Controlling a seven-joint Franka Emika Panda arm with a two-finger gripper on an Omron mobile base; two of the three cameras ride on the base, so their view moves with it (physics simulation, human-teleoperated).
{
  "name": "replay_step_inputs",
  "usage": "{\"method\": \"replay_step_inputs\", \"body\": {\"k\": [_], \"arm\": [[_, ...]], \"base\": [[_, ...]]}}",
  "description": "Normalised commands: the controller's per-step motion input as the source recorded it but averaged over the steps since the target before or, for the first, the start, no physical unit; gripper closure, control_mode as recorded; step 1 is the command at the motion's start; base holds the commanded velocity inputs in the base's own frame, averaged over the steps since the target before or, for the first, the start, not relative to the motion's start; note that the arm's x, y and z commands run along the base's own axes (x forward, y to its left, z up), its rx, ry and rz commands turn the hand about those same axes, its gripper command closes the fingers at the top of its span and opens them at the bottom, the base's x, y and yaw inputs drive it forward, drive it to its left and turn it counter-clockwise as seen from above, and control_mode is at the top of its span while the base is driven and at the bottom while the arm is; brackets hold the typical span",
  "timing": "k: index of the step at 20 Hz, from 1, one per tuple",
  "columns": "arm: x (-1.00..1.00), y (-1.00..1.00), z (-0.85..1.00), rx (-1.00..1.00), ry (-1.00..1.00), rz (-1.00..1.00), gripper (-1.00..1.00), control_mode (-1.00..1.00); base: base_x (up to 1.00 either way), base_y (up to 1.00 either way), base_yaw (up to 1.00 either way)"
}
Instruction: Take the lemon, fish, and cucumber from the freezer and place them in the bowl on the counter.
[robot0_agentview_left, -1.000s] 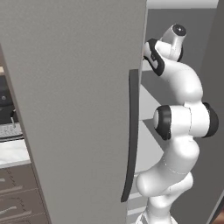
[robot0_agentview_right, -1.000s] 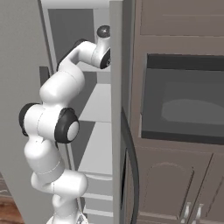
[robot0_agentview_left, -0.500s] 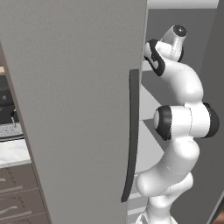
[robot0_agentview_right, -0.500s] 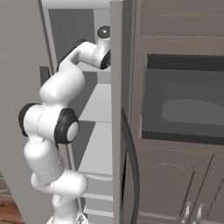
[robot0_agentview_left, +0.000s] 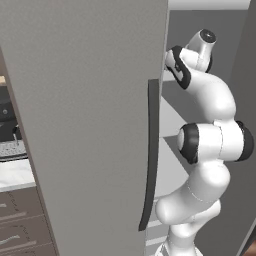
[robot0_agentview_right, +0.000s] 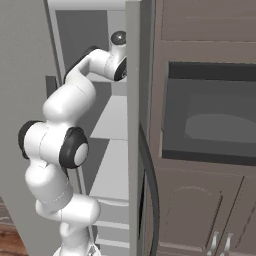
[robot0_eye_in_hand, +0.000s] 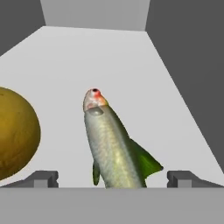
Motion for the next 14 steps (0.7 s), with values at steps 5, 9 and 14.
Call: {"method": "replay_step_inputs", "body": {"k": [5, 9, 14], "arm": [[0.05, -0.06, -0.21, 0.00, 0.00, 0.00, -1.00, -1.00], [0.09, -0.09, -0.34, 0.00, 0.02, 0.00, -1.00, -1.00], [0.00, -0.15, -0.52, 0.00, 0.05, 0.01, -1.00, -1.00]], "base": [[0.00, 0.00, 0.00], [0.00, 0.00, 0.00], [0.00, 0.00, 0.00]]}}
